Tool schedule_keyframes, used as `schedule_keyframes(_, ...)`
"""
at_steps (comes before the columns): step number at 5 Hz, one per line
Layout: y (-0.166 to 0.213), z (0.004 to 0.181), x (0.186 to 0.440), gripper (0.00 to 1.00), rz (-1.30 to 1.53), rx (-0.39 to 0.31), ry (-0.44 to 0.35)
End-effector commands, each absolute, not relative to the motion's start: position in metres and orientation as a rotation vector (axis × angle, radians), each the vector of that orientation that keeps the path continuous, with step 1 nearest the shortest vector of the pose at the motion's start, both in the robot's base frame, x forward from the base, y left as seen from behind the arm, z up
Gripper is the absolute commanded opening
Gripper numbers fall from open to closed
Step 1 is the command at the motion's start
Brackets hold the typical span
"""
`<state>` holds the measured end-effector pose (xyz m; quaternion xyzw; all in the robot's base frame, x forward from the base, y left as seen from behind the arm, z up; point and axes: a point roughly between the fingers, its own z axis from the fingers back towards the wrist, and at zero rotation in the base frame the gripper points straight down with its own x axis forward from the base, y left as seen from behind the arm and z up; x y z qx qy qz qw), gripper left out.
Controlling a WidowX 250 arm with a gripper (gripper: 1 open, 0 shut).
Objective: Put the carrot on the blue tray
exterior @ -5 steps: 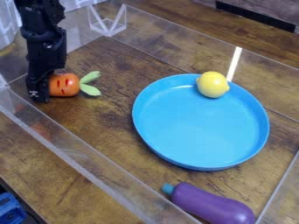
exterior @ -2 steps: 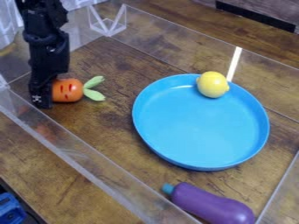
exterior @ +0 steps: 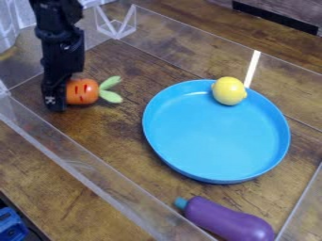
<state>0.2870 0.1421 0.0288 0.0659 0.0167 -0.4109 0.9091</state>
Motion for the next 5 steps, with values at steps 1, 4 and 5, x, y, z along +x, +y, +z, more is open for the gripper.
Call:
schedule_keyframes(1, 0.14, 0.049, 0.305, 0.0, -0.865, 0.176, -0.003)
schedule_keyframes(4, 0.1, 0.055, 0.316, 0.0, -0.828, 0.178, -0.023)
schedule_keyframes(5, 0.09, 0.057, 0.321, 0.0, -0.827, 0.18, -0.029)
